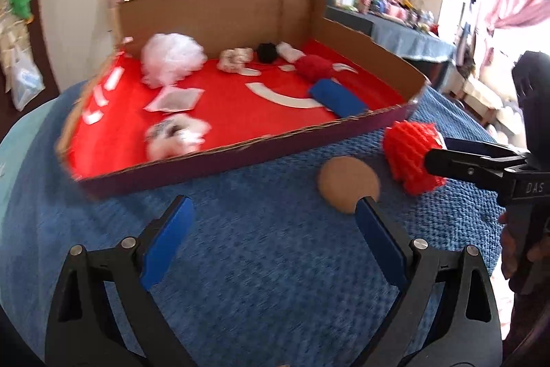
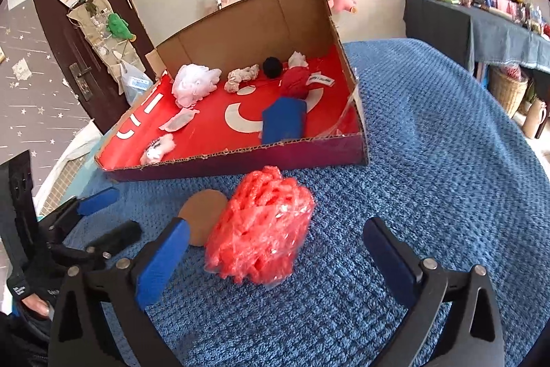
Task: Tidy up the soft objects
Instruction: 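Grasp the tan round face with the left tool while the right tool grasps the red mesh hair, then carry the doll into the box with both tools and lower it onto the floor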
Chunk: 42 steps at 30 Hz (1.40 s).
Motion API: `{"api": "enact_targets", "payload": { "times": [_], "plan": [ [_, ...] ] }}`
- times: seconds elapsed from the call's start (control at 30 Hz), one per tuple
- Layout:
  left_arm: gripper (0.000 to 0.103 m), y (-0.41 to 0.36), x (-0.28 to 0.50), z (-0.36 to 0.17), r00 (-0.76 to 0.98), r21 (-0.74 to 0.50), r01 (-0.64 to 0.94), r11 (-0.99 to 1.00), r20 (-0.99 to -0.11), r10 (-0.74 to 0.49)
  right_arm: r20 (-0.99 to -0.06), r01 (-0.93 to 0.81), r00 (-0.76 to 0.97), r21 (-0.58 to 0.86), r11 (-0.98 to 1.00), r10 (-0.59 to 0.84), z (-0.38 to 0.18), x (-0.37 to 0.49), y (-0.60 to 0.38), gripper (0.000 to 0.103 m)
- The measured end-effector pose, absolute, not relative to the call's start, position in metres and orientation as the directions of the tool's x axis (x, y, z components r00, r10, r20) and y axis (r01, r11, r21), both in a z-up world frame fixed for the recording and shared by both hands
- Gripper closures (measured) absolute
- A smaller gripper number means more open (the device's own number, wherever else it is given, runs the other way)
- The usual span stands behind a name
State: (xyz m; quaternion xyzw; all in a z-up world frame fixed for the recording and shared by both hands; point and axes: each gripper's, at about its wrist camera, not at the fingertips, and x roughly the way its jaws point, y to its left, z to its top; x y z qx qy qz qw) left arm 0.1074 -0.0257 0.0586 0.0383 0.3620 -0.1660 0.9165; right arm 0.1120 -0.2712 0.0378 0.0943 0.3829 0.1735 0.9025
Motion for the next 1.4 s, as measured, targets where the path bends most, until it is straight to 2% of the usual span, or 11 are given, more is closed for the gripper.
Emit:
{"api": "enact_targets", "payload": {
  "times": [0.27, 0.33, 0.37, 0.43, 0.47, 0.5, 0.57, 0.83, 1.03, 1.27, 1.4],
  "plan": [
    [0.007, -0.066, 0.133, 0.047, 0.594, -0.007, 0.450, 0.893, -0.744, -0.305, -0.664, -0.277, 0.613, 0.328, 0.903, 0.429, 0.035, 0.126, -0.273, 0.000],
    [0.007, -0.073, 0.136, 0.045, 0.576, -0.001, 0.478, 0.878, -0.755, -0.314, -0.666, -0.288, 0.607, 0.324, 0.901, 0.434, 0.034, 0.129, -0.272, 0.004],
    [0.009, -0.076, 0.138, 0.043, 0.573, 0.004, 0.483, 0.876, -0.758, -0.312, -0.667, -0.298, 0.600, 0.326, 0.897, 0.442, 0.033, 0.130, -0.272, 0.010],
    [0.026, -0.081, 0.141, 0.039, 0.558, -0.004, 0.499, 0.866, -0.764, -0.325, -0.671, -0.313, 0.583, 0.336, 0.888, 0.459, 0.030, 0.132, -0.270, 0.021],
    [0.041, -0.083, 0.142, 0.037, 0.540, -0.016, 0.511, 0.859, -0.772, -0.335, -0.674, -0.323, 0.571, 0.341, 0.883, 0.469, 0.027, 0.132, -0.268, 0.029],
    [0.043, -0.085, 0.144, 0.035, 0.520, -0.033, 0.522, 0.852, -0.780, -0.349, -0.669, -0.338, 0.561, 0.352, 0.873, 0.487, 0.026, 0.132, -0.266, 0.037],
    [0.056, -0.085, 0.141, 0.037, 0.523, -0.038, 0.535, 0.844, -0.769, -0.367, -0.659, -0.356, 0.562, 0.351, 0.866, 0.499, 0.026, 0.130, -0.262, 0.040],
    [0.057, -0.061, 0.123, 0.061, 0.563, -0.083, 0.533, 0.842, -0.709, -0.426, -0.593, -0.406, 0.610, 0.337, 0.850, 0.526, 0.058, 0.116, -0.258, 0.042],
    [0.057, -0.036, 0.119, 0.075, 0.593, -0.110, 0.503, 0.857, -0.677, -0.436, -0.588, -0.416, 0.603, 0.346, 0.841, 0.540, 0.063, 0.119, -0.248, 0.042],
    [0.057, -0.019, 0.140, 0.088, 0.601, -0.127, 0.506, 0.853, -0.658, -0.455, -0.574, -0.448, 0.591, 0.352, 0.822, 0.568, 0.079, 0.143, -0.234, 0.042],
    [0.057, -0.015, 0.173, 0.096, 0.580, -0.142, 0.503, 0.853, -0.676, -0.454, -0.588, -0.458, 0.581, 0.336, 0.823, 0.563, 0.089, 0.178, -0.223, 0.042]
  ]
}}
